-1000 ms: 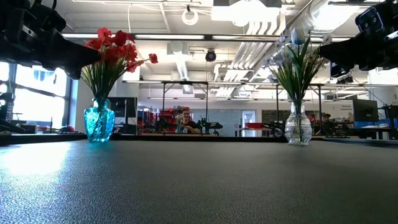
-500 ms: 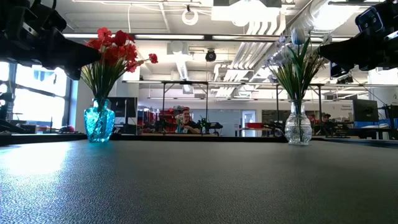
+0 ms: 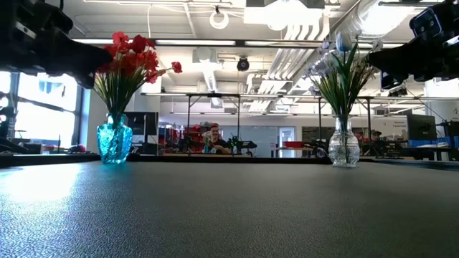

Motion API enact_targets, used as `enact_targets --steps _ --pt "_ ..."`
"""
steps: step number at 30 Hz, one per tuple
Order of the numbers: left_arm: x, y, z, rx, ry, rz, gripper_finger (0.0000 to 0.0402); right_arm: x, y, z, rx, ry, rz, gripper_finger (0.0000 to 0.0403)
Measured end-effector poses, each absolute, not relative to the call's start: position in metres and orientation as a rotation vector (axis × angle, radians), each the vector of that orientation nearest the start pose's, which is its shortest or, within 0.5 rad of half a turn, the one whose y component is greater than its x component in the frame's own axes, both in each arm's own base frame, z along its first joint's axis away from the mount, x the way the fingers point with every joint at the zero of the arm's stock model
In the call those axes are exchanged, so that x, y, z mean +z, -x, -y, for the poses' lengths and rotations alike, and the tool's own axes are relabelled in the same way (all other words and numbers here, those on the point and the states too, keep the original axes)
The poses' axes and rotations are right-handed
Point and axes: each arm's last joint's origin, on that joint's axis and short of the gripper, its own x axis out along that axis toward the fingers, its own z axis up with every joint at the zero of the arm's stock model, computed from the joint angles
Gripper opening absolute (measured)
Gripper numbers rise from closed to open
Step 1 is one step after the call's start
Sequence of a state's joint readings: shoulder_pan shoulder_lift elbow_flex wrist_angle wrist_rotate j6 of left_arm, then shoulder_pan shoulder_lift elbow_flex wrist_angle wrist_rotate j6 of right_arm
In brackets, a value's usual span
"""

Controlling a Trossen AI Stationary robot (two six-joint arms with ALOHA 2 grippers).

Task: Sort flowers into vase by color
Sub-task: Return to Home Position

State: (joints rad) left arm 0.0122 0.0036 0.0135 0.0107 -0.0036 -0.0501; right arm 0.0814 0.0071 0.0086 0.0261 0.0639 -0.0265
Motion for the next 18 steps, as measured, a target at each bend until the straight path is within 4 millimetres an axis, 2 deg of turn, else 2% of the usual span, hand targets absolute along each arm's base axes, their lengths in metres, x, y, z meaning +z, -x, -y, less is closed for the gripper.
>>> enact_targets --steps 18 --pt "0.1686 -0.0967 -0.01 0.109 0.145 0.027 0.0046 0.1684 -0.0973 -0.006 0.014 0.024 0.028 0.0"
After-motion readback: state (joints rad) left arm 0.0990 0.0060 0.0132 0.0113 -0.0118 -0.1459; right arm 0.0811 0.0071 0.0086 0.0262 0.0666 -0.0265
